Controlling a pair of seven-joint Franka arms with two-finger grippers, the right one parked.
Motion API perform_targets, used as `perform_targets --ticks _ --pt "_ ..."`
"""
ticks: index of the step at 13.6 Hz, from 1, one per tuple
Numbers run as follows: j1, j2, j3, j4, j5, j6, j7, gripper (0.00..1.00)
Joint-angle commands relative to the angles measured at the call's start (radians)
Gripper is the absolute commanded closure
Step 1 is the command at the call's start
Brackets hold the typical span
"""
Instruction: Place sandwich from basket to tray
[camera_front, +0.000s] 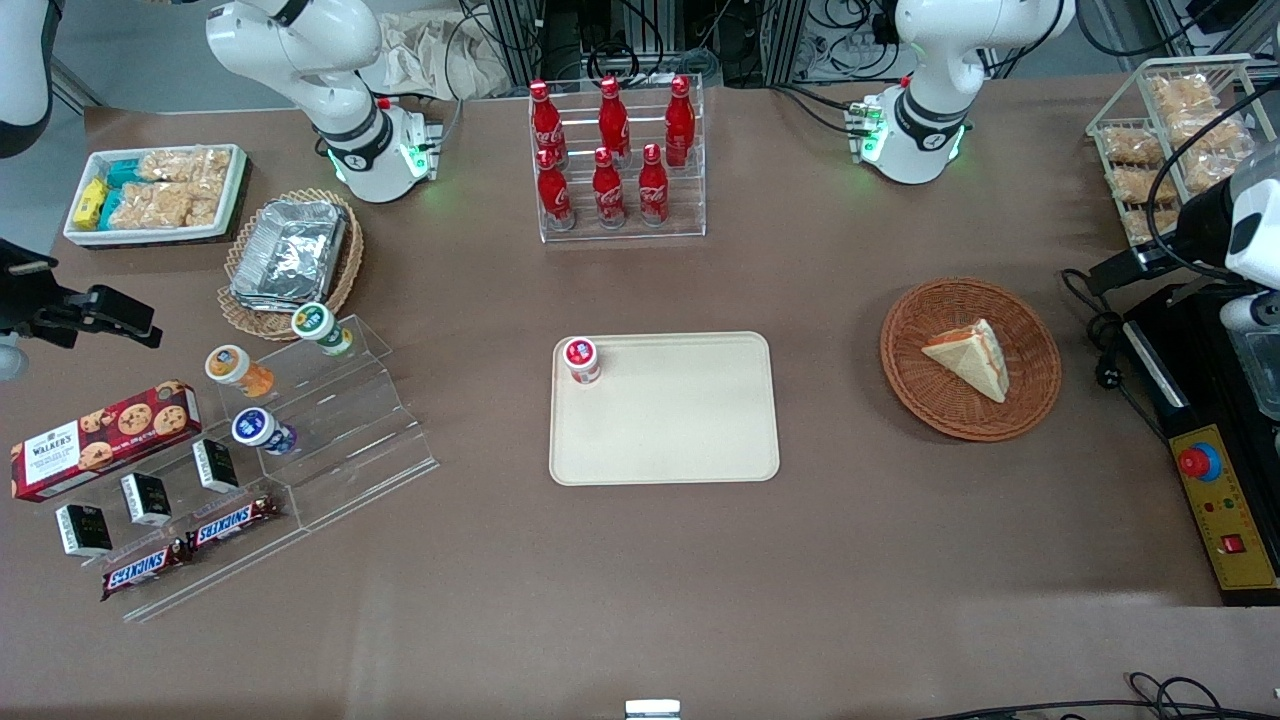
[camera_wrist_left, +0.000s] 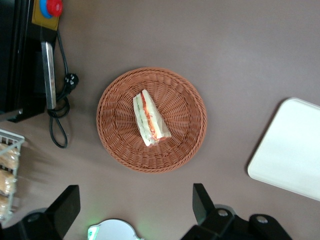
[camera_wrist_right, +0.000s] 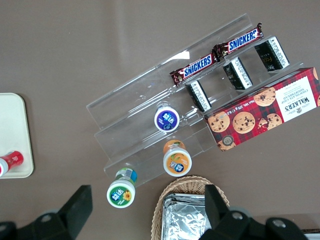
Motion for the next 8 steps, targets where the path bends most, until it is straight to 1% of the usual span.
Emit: perform_targets --ticks 1,5,8 --pt "0.002 -0.157 -0.003 -0.259 -0.009 0.161 -0.136 0.0" --pt "0.004 -0.215 0.0 -0.424 -0.007 0.274 -0.204 0.0" --pt "0.005 -0.204 0.0 -0.498 -0.005 0.356 -0.313 0.0"
